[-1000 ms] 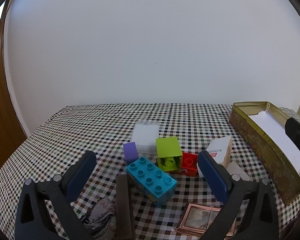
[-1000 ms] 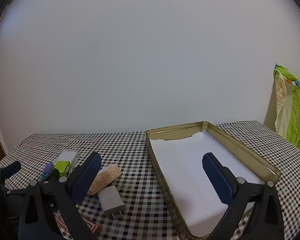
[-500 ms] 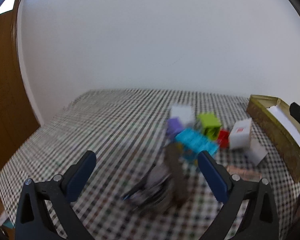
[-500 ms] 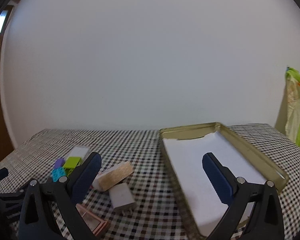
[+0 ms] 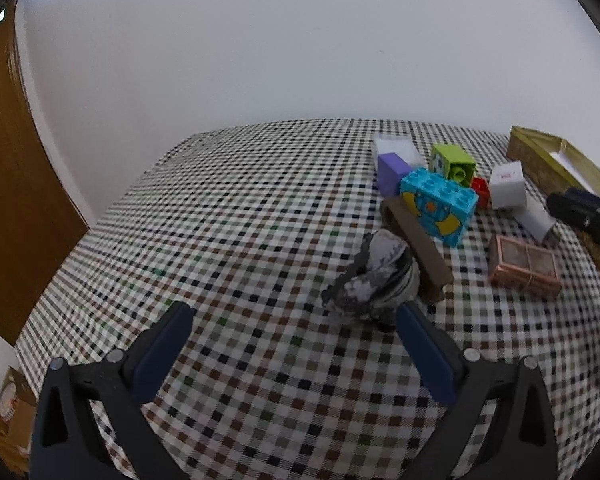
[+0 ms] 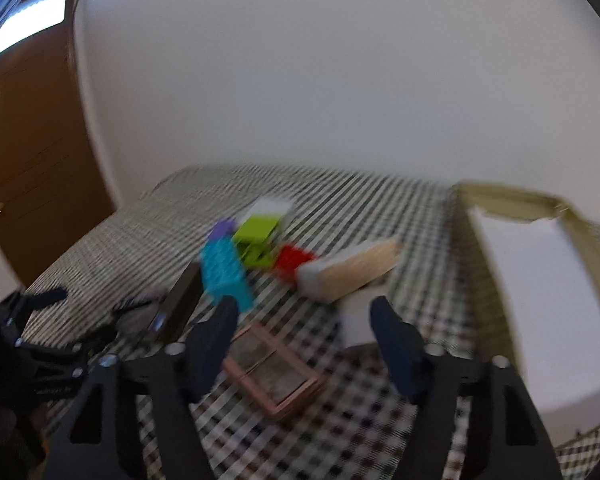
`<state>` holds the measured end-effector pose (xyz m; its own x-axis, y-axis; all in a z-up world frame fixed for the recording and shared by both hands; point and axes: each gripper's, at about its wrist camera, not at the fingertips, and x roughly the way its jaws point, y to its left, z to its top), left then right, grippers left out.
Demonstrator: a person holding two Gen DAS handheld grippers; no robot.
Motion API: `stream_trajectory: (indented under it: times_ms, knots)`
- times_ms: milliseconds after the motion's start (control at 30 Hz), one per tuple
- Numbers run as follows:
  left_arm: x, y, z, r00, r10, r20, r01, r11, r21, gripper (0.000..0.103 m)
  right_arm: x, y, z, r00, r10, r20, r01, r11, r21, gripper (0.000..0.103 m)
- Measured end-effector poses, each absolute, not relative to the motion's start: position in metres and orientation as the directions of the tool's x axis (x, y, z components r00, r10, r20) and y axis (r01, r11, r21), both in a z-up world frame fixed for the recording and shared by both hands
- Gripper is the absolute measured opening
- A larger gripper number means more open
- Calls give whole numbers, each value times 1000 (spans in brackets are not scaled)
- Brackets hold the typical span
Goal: Organize rigid objects
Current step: 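Grasp the grey crumpled pouch with the left tool while the right tool grasps the copper photo frame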
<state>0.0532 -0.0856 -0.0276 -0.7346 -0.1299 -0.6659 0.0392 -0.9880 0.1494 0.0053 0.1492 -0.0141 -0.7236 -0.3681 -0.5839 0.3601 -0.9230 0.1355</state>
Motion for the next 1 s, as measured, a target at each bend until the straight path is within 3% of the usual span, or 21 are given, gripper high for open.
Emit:
stream_trajectory:
  times_ms: [167, 300, 600, 733, 800, 833, 1000]
  knots:
    - [42, -83, -27, -741, -61, -669, -13, -994, 105, 103, 1, 133, -27, -601, -457, -656, 462, -868, 181, 66]
    - [22, -75, -34, -717, -34, -696, -72, -990, 123, 103, -7, 128, -44, -564, -395, -725, 436, -888, 144, 66]
    - [-12, -71, -54, -630, -15, -777, -99, -990, 99, 103, -9, 122, -52, -531, -395, -750, 456, -879, 140, 67]
    - [-16, -74, -58, -620, 19, -784, -91, -995, 49, 88, -12, 119, -51, -532, -386, -754, 460, -879, 125, 66]
    - [-14, -76, -57, -616, 68, -785, -113, -994, 2, 70, -13, 119, -50, -530, -390, -753, 466, -876, 126, 62]
    - [-12, -76, -57, -617, 95, -782, -134, -991, -15, 54, -13, 118, -50, -529, -392, -753, 469, -874, 125, 58]
    - [-4, -70, -55, -637, 64, -768, -132, -991, 27, 50, -14, 121, -50, -525, -405, -749, 481, -867, 132, 53]
